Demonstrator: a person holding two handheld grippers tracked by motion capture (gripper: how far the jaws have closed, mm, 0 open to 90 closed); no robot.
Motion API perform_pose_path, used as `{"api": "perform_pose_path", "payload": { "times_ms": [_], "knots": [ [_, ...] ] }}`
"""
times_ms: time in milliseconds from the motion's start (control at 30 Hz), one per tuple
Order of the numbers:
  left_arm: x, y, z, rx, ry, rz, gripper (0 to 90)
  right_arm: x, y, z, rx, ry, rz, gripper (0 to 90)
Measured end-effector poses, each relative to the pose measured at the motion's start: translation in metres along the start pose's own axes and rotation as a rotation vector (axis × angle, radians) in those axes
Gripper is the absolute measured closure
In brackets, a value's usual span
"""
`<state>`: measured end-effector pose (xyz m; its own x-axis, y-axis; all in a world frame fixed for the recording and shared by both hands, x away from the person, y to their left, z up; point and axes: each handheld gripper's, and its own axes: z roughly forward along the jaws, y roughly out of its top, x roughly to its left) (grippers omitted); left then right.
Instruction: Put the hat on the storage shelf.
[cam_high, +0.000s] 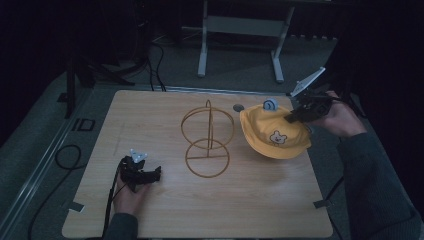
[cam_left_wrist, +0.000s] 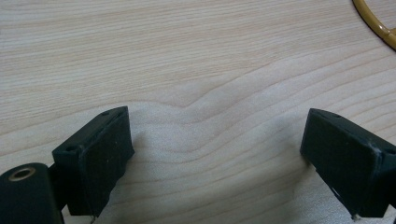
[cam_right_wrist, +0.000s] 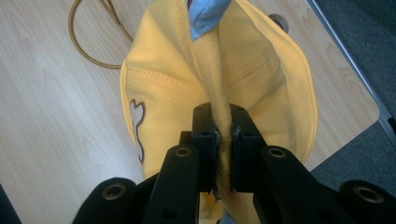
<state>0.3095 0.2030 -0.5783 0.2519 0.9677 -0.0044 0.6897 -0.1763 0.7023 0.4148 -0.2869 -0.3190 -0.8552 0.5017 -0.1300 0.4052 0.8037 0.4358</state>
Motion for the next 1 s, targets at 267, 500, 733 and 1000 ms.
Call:
{"api": "perform_pose_path", "payload": {
  "times_ms": [267,500,733,1000],
  "knots": [
    [0.000,0.000,0.000,0.000,0.000,0.000,9.1,0.002,0.004,-0.009,-0.021,-0.001,-0.015,83.1],
    [0.000,0.000,0.000,0.001,0.000,0.001,9.1,0.001,0.006,-0.017,-0.062,-0.002,-0.022,83.1],
    [0.000,0.000,0.000,0.001,0.000,0.001,9.1,0.001,0.007,-0.023,-0.078,0.005,-0.025,83.1],
    [0.000,0.000,0.000,0.001,0.000,0.001,9.1,0.001,0.009,-0.028,-0.098,0.007,-0.037,83.1]
  ]
}}
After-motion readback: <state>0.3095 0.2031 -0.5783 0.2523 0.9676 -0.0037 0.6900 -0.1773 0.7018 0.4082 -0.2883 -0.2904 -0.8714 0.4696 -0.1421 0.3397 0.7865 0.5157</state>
